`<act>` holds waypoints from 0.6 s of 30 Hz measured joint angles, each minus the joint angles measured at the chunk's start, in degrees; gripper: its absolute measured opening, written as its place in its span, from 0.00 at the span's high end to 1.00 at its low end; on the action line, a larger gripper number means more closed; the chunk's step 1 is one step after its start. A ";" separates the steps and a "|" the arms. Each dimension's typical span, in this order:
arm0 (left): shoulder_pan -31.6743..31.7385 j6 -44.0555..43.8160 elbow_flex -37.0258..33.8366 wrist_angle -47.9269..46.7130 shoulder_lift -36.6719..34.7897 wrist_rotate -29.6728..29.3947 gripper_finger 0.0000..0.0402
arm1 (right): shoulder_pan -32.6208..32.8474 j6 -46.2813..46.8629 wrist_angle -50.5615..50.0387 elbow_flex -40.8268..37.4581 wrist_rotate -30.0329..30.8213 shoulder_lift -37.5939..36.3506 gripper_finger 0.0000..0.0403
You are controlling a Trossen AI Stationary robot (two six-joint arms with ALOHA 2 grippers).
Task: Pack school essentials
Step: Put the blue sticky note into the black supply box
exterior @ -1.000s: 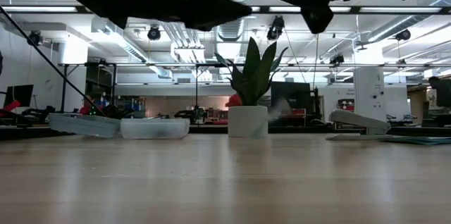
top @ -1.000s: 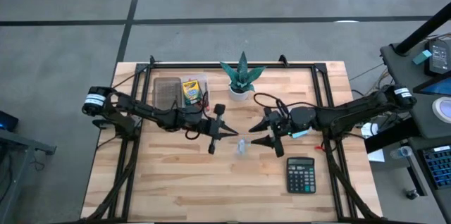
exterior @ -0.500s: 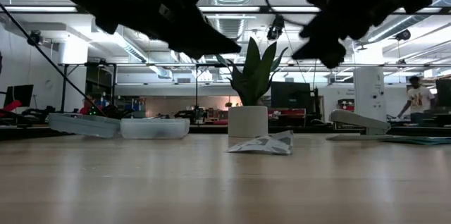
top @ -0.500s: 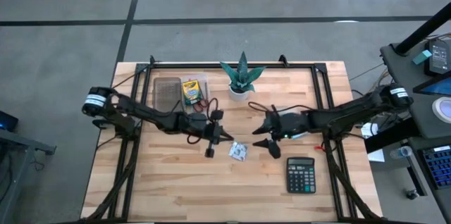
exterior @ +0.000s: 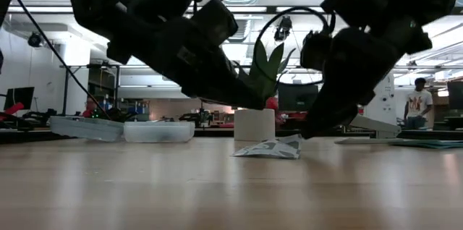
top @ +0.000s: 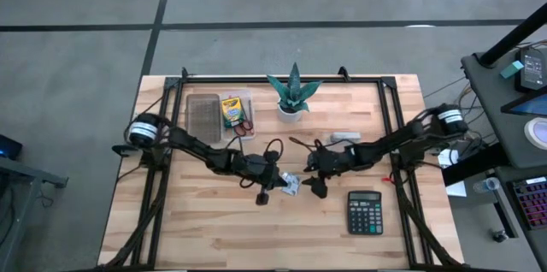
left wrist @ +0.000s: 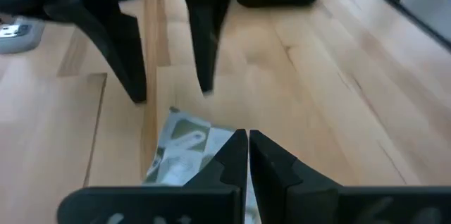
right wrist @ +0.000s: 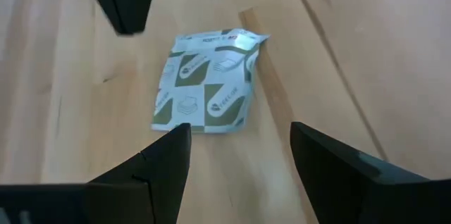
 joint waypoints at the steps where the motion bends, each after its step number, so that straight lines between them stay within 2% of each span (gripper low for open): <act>1: 0.00 -0.79 0.13 0.30 0.40 -0.01 1.00 | 0.03 0.00 1.33 0.00 0.00 1.18 0.43; 6: 0.00 -2.41 -0.44 -0.10 1.49 -0.21 1.00 | 0.26 -0.06 9.74 0.10 -0.06 6.15 0.43; 18: 0.02 -5.70 -0.42 2.48 7.45 -0.51 1.00 | 0.26 1.47 16.10 2.91 -0.03 12.94 0.53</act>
